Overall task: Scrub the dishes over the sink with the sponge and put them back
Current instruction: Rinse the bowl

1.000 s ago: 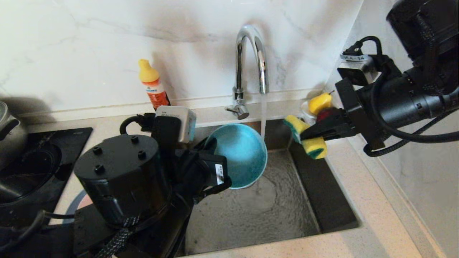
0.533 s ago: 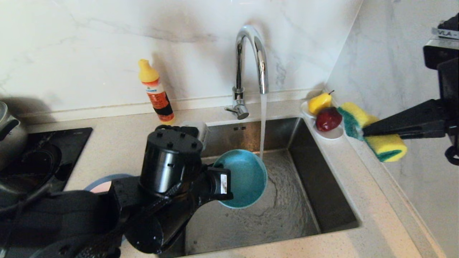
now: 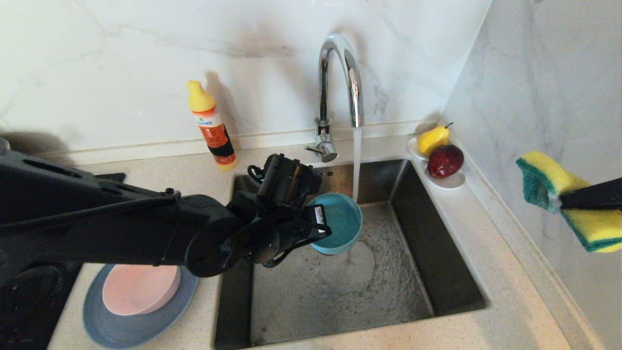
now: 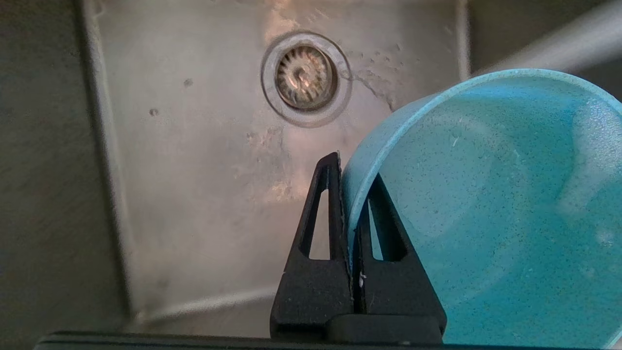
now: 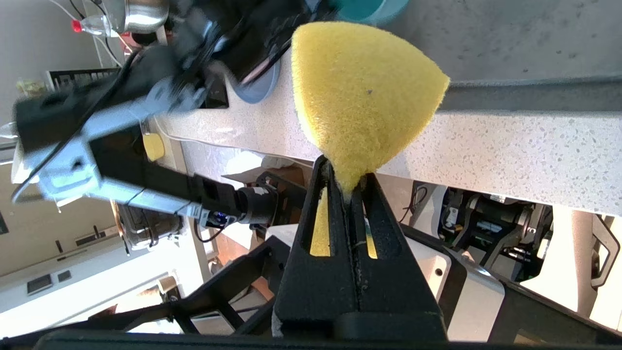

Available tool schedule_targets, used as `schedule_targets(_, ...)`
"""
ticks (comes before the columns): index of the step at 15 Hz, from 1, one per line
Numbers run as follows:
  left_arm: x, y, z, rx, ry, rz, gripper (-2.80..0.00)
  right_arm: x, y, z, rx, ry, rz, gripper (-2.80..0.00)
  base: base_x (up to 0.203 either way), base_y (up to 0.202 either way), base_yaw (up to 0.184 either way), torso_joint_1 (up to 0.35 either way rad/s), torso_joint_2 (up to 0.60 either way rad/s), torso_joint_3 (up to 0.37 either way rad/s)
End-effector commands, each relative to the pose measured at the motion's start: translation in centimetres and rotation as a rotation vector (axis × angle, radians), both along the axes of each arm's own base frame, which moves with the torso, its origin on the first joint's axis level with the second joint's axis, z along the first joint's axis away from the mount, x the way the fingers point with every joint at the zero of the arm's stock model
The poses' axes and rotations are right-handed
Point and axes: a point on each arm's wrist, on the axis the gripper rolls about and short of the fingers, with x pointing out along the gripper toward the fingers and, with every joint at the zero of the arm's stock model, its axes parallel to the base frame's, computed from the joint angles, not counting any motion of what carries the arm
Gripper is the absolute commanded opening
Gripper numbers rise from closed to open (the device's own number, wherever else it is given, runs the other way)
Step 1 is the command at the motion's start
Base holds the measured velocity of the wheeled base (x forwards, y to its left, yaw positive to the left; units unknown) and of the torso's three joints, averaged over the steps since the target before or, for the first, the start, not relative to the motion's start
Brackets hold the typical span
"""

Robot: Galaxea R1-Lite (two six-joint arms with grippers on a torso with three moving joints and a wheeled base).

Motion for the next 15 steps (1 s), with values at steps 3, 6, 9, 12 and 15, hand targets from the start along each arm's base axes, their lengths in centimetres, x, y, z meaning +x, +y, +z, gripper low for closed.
schedule_targets(3,3.3,-1.3,-2.9,-0.009,0.031,0.026,-2.8,-0.3,-0.1,-0.4,0.001,0.013,0.002,-2.8,0.0,0.0,0.0,0.0,0.0,0.0)
schedule_targets(6,4.0,-1.9,-2.2,-0.044,0.013,0.0,-2.8,-0.1,-0.1,-0.4,-0.001,0.016,0.002,-2.8,0.0,0.0,0.0,0.0,0.0,0.0)
schedule_targets(9,4.6,-2.6,-2.1,-0.06,0.002,-0.011,-2.8,-0.3,-0.1,-0.6,-0.001,0.017,0.002,-2.8,0.0,0.0,0.0,0.0,0.0,0.0)
schedule_targets(12,5.1,-3.0,-2.2,-0.068,-0.005,-0.01,-2.8,-0.3,-0.1,-0.7,-0.002,0.024,-0.002,-2.8,0.0,0.0,0.0,0.0,0.0,0.0)
schedule_targets(15,5.2,-3.2,-2.2,-0.07,-0.009,-0.014,-2.8,-0.2,-0.1,-0.9,-0.003,0.031,0.0,-2.8,0.0,0.0,0.0,0.0,0.0,0.0)
